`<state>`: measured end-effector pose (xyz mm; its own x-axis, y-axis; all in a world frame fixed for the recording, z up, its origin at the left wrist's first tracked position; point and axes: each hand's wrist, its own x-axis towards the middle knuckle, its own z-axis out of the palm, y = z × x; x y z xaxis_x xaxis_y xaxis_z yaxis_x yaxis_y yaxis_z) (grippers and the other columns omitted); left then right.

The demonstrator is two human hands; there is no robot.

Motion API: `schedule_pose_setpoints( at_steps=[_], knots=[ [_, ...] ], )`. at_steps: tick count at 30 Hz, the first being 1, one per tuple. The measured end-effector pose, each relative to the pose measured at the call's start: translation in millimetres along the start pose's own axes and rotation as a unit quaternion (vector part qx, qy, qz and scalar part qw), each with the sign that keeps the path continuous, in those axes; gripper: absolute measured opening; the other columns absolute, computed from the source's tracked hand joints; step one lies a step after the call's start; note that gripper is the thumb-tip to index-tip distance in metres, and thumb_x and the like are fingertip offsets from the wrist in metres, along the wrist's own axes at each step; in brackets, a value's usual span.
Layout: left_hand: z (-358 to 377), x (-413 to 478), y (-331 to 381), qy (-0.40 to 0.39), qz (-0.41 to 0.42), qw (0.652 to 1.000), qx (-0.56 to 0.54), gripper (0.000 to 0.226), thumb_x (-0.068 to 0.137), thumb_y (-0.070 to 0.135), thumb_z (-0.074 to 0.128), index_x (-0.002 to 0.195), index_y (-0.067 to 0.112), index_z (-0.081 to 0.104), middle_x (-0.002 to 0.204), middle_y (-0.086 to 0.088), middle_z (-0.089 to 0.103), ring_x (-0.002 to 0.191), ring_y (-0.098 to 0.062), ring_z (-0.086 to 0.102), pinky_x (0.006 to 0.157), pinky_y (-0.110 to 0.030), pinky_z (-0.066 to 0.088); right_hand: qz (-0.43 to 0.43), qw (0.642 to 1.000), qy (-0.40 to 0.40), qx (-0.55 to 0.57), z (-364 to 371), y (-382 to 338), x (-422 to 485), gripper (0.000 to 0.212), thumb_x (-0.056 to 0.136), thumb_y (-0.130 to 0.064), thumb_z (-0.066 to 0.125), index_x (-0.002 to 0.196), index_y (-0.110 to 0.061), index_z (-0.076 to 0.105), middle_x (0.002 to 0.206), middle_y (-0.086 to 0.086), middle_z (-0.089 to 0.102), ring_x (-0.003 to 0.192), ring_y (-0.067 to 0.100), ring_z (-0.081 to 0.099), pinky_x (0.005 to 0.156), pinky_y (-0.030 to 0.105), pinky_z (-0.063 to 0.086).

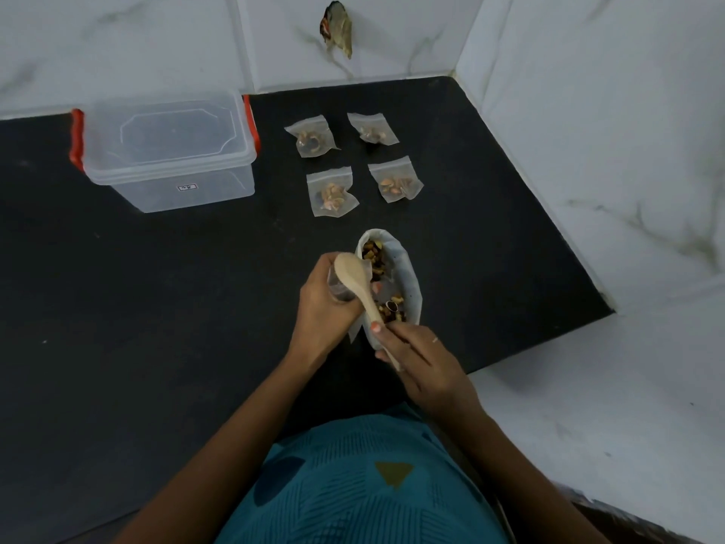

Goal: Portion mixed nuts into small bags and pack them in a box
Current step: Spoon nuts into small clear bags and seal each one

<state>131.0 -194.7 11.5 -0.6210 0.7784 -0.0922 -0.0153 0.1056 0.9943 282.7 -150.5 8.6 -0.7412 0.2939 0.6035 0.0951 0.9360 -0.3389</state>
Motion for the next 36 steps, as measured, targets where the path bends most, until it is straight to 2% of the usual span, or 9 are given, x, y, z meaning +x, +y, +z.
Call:
schedule_pose_setpoints(
  at_steps=[7,10,12,15,19,21,25,29,36],
  knots=[
    [-1,-1,4,0.011,0.012,1.0,-0.003,0.036,0.074,0.003,0.073,0.103,0.012,0.054,0.094,0.008,0.06,0.086,0.005,0.059,0.071,-0.01,0.047,-0.013,1.0,-0.012,-0.005,-3,1,-2,0.026,0.097,-0.017,0.044,0.119,-0.005,0.048,0.102,0.012,0.06,0.09,0.017,0.054,0.079,0.022,0.046],
    [-1,-1,4,0.009,0.001,1.0,0.005,0.035,0.075,0.007,0.072,0.102,0.017,0.053,0.098,0.01,0.059,0.091,0.002,0.059,0.072,-0.01,0.049,0.09,0.992,0.03,0.08,-8,-5,1,0.027,0.099,-0.025,0.04,0.115,-0.008,0.051,0.103,0.004,0.063,0.097,0.007,0.057,0.085,0.012,0.045],
    [-1,0,2,0.013,-0.006,1.0,0.026,0.035,0.076,0.012,0.073,0.1,0.023,0.051,0.1,0.008,0.058,0.096,-0.001,0.057,0.071,-0.008,0.049,0.22,0.957,0.094,0.163,-15,-10,9,0.025,0.096,-0.027,0.041,0.109,-0.013,0.059,0.097,-0.007,0.066,0.094,-0.004,0.06,0.08,0.007,0.046],
    [-1,-1,0,0.013,0.001,0.999,0.048,0.036,0.075,0.014,0.074,0.101,0.022,0.051,0.103,0.004,0.058,0.098,-0.005,0.057,0.072,-0.011,0.05,0.385,0.851,0.165,0.316,-22,-14,22,0.017,0.088,-0.021,0.049,0.101,-0.018,0.06,0.081,-0.014,0.069,0.077,-0.001,0.064,0.07,0.012,0.05],
    [-1,0,0,0.01,-0.001,0.999,0.053,0.036,0.075,0.014,0.073,0.102,0.022,0.051,0.105,0.001,0.058,0.1,-0.008,0.057,0.078,-0.021,0.051,0.441,0.776,0.195,0.406,-27,-9,25,0.028,0.083,-0.029,0.046,0.098,-0.012,0.061,0.076,-0.003,0.07,0.072,0.007,0.065,0.069,0.018,0.053],
    [0,0,0,0.01,-0.003,0.998,0.055,0.036,0.075,0.014,0.073,0.102,0.023,0.05,0.106,0.0,0.058,0.101,-0.009,0.057,0.079,-0.022,0.051,0.424,0.787,0.188,0.407,-27,-9,24,0.031,0.082,-0.037,0.052,0.099,-0.014,0.061,0.077,-0.005,0.07,0.073,0.006,0.065,0.07,0.017,0.053],
    [1,0,-1,0.011,-0.005,0.999,0.053,0.038,0.075,0.014,0.073,0.105,0.02,0.051,0.106,-0.002,0.06,0.1,-0.009,0.059,0.08,-0.024,0.052,0.326,0.883,0.115,0.318,-26,-6,19,0.022,0.089,-0.023,0.046,0.104,-0.015,0.06,0.088,-0.022,0.067,0.08,-0.004,0.063,0.072,0.009,0.048],
    [1,0,0,0.001,-0.001,1.0,0.026,0.034,0.075,0.007,0.073,0.101,0.019,0.054,0.098,0.003,0.062,0.092,-0.002,0.061,0.075,-0.017,0.051,0.181,0.964,0.012,0.195,-18,-1,7,0.027,0.097,-0.027,0.039,0.116,-0.011,0.052,0.107,-0.005,0.059,0.097,0.003,0.059,0.084,0.015,0.048],
    [-5,2,-5,0.025,-0.017,0.999,0.034,0.028,0.076,0.011,0.073,0.094,0.023,0.055,0.094,0.005,0.064,0.085,0.0,0.06,0.071,-0.015,0.05,0.067,0.991,-0.019,0.113,-24,1,4,0.028,0.1,-0.026,0.036,0.114,-0.007,0.05,0.109,0.001,0.054,0.097,0.01,0.055,0.093,0.009,0.039]
  ],
)
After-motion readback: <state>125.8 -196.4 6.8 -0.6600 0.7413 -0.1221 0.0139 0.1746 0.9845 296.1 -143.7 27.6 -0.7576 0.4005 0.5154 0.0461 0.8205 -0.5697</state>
